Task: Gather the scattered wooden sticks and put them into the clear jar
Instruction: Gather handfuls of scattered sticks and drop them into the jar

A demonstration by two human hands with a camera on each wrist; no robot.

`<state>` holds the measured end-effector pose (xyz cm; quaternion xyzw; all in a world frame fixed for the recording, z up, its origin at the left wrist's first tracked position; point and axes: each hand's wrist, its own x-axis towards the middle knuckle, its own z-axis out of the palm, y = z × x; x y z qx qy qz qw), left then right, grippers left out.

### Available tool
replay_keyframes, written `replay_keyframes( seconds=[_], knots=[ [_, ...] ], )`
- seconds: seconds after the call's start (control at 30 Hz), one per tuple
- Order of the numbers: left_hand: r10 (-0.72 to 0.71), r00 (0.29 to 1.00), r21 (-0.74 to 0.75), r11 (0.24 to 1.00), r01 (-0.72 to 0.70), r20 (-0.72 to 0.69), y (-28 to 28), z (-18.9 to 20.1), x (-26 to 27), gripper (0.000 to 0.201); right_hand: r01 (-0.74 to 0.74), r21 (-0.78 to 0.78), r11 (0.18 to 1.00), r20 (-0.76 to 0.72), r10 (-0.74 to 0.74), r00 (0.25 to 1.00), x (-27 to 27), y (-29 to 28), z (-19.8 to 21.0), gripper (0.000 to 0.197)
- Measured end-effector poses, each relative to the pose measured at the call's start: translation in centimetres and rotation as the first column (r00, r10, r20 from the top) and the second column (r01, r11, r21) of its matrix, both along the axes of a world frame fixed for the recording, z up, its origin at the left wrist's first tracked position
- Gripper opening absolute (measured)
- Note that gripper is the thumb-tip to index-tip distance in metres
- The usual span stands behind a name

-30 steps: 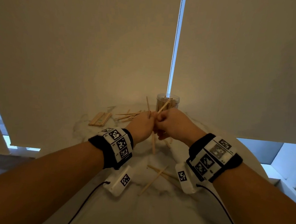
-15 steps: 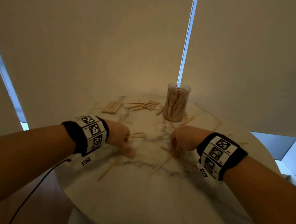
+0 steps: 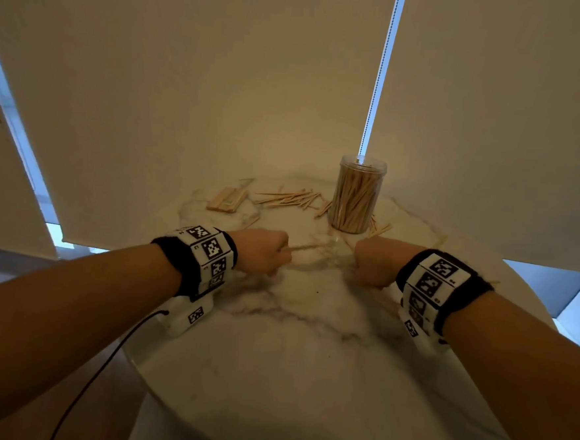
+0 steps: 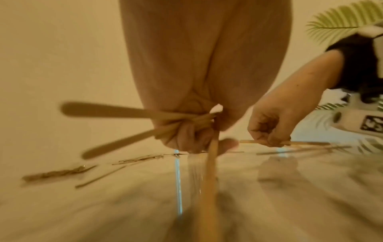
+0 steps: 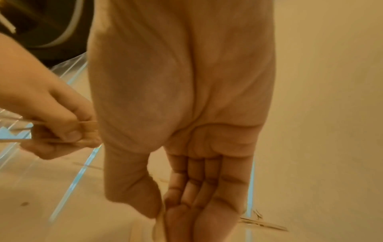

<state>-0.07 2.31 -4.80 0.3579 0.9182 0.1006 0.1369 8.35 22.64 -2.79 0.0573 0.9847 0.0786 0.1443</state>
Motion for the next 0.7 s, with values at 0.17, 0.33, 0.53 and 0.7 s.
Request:
replay_keyframes(
  seconds=[0.17,0.33,0.53,0.7],
  knots=[
    [0.152,0.940,0.513,0.805,-0.298,0.306,1.9,1.0,-1.3,0.037,0.004,-0.357,0.934,-0.255,-0.102,0.961,-1.1,1.7,1.3,0.027],
    [0.093,0.915,0.644,0.682,-0.346,0.393,5.2,1.7,-1.4,0.068,-0.178,-0.741,0.648,-0.352,-0.148,0.924,-1.3,-0.6,2.9,0.015],
    [0.158,0.927,0.732,0.573,-0.368,0.341,6.1,1.9,-0.9,0.041,-0.259,-0.654,0.711,-0.463,-0.106,0.880,-1.8,-2.3,2.5,0.020],
    [0.238,0.880,0.688,0.553,-0.470,0.410,3.3,2.3,-2.6,0.035,-0.082,-0.516,0.853,-0.284,-0.080,0.955,-1.9,-1.6,1.7,0.027]
  ],
)
